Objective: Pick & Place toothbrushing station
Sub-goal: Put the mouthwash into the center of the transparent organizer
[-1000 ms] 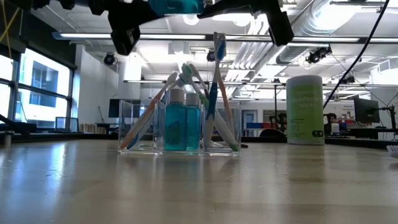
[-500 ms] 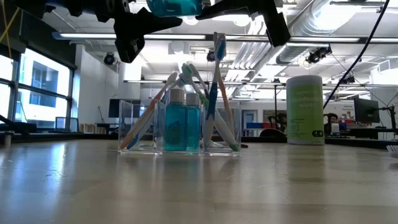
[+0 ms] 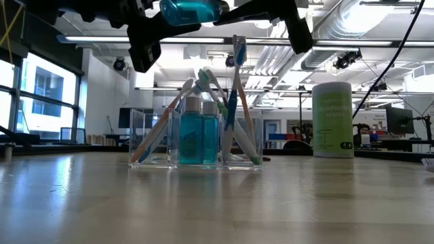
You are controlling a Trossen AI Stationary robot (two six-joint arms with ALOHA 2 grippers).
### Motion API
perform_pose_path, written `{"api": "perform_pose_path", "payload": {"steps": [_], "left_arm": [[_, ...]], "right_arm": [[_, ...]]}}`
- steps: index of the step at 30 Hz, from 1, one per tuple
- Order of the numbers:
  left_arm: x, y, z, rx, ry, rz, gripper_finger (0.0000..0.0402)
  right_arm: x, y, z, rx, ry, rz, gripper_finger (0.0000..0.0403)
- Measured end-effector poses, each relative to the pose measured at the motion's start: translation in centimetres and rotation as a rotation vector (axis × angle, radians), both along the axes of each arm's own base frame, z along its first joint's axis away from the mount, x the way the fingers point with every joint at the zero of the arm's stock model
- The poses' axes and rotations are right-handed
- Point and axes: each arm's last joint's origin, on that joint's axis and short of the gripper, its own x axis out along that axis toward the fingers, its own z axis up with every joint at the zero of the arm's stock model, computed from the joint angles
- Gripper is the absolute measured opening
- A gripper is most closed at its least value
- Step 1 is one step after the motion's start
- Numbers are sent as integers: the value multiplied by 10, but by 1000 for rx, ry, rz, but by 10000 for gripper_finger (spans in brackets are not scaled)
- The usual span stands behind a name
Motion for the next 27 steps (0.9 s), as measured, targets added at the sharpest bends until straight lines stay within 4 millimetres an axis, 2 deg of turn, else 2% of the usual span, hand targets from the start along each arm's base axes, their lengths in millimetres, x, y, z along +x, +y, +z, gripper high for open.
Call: {"api": "perform_pose_path", "payload": {"steps": [11, 15, 20, 27], "left_arm": [[2, 4, -1, -25, 16, -17, 74], [1, 4, -1, -24, 20, -18, 67], [0, 1, -1, 10, 14, -37, 64], [-1, 1, 0, 35, 8, -45, 63]], "right_arm": [[0, 0, -1, 37, -10, -6, 100], [-1, 1, -1, 126, -50, -40, 113], [-5, 8, 1, 327, -169, -126, 149], [-19, 16, 2, 525, -423, -388, 182]]}}
